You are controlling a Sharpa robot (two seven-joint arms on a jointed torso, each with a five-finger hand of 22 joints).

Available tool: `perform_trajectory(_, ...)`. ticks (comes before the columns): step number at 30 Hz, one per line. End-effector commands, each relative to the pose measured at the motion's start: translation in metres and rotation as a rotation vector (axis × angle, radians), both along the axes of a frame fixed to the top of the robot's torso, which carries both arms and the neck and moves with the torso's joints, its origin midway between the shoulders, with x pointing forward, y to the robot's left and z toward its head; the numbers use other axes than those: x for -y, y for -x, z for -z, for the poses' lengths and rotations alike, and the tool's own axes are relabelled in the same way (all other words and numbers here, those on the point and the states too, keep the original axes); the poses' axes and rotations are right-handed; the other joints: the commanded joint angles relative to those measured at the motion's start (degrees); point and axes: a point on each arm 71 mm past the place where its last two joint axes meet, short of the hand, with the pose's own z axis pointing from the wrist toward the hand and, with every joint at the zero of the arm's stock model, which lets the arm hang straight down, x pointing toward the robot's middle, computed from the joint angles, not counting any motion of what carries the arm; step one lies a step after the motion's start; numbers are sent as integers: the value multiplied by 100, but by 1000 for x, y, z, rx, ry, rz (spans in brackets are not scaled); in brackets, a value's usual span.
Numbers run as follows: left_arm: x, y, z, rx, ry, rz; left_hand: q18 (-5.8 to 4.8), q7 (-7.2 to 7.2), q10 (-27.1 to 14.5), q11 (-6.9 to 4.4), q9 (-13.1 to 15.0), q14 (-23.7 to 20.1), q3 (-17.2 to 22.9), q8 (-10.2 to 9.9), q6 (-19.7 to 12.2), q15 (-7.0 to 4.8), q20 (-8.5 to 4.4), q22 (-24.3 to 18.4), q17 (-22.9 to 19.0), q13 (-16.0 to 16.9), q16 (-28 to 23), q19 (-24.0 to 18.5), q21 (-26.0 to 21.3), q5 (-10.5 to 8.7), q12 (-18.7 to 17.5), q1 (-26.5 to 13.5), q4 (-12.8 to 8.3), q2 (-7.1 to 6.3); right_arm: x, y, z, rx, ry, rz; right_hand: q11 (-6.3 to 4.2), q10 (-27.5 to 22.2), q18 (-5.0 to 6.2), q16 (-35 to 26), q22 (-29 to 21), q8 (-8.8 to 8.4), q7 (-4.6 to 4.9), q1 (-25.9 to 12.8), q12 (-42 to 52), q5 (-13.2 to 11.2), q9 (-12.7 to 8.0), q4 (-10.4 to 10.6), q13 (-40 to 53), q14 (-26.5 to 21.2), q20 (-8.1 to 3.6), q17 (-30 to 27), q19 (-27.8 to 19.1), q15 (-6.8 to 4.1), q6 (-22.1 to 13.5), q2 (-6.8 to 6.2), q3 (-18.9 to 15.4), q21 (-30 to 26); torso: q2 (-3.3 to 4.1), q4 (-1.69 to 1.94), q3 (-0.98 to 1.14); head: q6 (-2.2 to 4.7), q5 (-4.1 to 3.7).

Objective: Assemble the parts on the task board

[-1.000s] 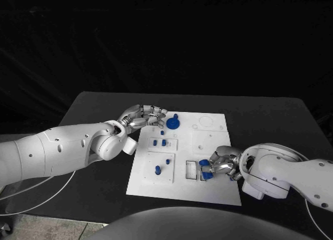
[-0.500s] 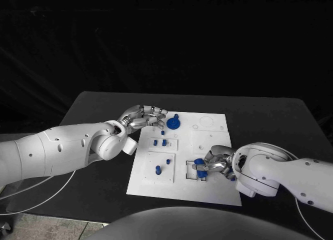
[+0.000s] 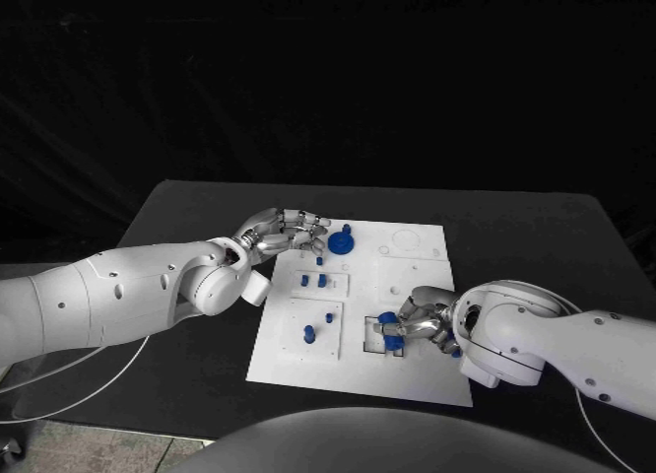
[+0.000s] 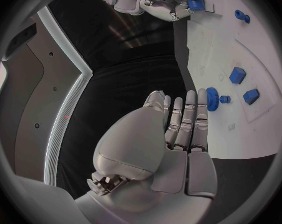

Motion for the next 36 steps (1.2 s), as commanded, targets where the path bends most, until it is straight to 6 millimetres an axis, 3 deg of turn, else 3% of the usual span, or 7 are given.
perform_trajectory(1,3,1,1,-12,15,21,-36,34,7,28,-9,-21,41,0,-1,-5,-18,5,-8,-5,26,-1,-6,20,-20,40,-1,14,-3,5,5,-31,16,-34,28,602,77,-39,835,3,8,-107,22,-208,0,20,1508,320,-5,306,-48,42,-40,-17,-50,-60,-4,-1,-1,1,7)
perform_trajectory(15,3,1,2,-20,13,27,-38,39,8,38,-11,-21,55,1,-2,-6,-22,14,-9,-9,29,-3,-3,22,-20,42,-1,16,-6,6,5,-42,20,-51,66,602,87,-51,833,14,48,-744,22,-1666,-17,100,1508,312,27,303,-46,75,-153,161,-478,-170,-5,2,-1,1,19)
perform_trajectory(29,2,1,2,-23,11,26,-38,40,8,41,-12,-21,58,1,-2,-7,-22,17,-9,-10,30,-4,-2,22,-21,42,-1,17,-4,6,3,-22,15,-41,53,602,77,0,858,80,31,-899,22,-1768,0,108,1508,332,24,362,-14,67,-94,284,-557,-117,-10,1,-3,1,37)
perform_trajectory(36,2,1,2,-26,11,28,-38,40,8,41,-12,-21,58,1,-2,-7,-22,17,-9,-10,30,-4,-2,22,-21,42,-1,17,-5,6,0,-21,6,-41,-3,602,60,56,893,320,-34,-953,22,-1806,153,99,1508,361,-14,424,38,20,18,348,-630,-22,-10,5,-5,1,67)
